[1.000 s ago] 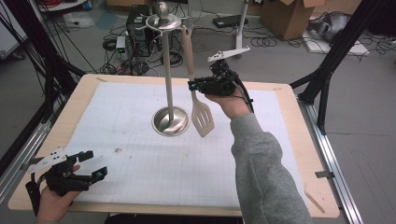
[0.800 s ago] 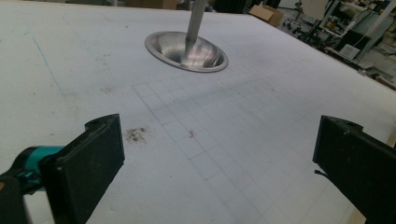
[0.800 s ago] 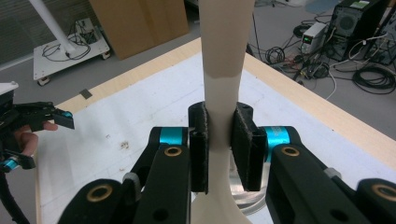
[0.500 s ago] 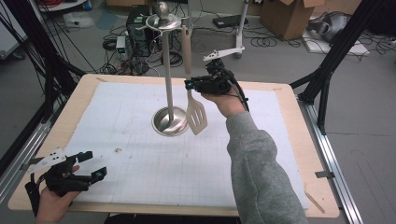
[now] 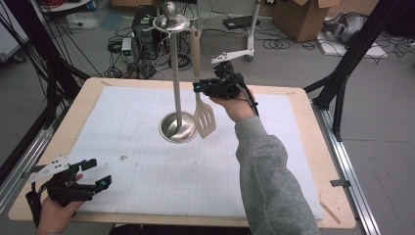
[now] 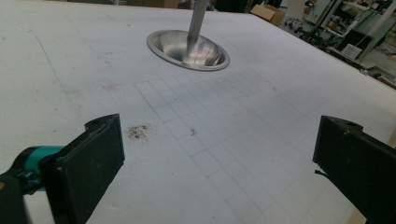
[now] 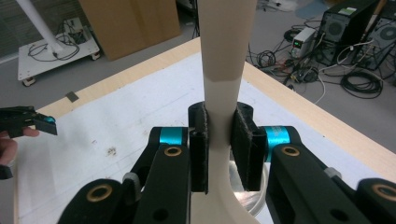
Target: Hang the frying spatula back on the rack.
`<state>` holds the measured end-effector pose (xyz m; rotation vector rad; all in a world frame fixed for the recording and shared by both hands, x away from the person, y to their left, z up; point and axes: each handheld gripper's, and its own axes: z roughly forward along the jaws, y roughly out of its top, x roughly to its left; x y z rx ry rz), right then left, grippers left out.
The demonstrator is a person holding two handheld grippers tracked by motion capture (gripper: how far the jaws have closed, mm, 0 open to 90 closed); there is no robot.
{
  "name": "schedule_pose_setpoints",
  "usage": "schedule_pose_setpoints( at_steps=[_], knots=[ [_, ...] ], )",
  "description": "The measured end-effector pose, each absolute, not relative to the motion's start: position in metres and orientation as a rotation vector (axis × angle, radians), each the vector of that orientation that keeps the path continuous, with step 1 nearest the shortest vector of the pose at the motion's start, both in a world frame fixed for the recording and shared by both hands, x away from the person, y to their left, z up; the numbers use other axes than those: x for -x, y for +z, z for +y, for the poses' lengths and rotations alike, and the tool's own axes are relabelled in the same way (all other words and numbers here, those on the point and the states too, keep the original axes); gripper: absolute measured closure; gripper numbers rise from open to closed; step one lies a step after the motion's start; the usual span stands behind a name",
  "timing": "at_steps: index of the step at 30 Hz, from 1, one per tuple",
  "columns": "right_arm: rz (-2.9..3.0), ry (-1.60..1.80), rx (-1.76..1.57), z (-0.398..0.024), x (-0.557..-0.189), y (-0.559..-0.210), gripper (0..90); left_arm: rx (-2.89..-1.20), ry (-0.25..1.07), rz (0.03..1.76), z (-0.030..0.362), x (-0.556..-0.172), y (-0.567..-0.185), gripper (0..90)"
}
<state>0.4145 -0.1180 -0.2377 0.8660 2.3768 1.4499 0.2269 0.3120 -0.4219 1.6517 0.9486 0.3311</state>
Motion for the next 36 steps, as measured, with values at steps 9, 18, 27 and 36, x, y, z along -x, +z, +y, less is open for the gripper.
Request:
schedule_pose_setpoints(
  at_steps=[9, 18, 27, 36],
  knots=[
    [2.362, 1.452, -0.860, -0.1143, -0.4166, -0.2393, 77.6, -1.652, 0.332, 0.949, 0.3123, -0.2269, -0.4219, 2.5],
    [2.361, 1.465, -0.859, -0.1138, -0.4175, -0.2402, 77.5, -1.654, 0.330, 0.951, 0.3121, -0.2267, -0.4222, 2.5],
    [2.377, 1.502, -0.855, -0.1149, -0.4181, -0.2415, 76.6, -1.655, 0.332, 0.954, 0.3129, -0.2258, -0.4223, 2.5],
    [2.343, 1.546, -0.881, -0.1213, -0.4133, -0.2379, 61.8, -1.657, 0.335, 0.955, 0.3127, -0.2241, -0.4223, 2.5]
  ],
)
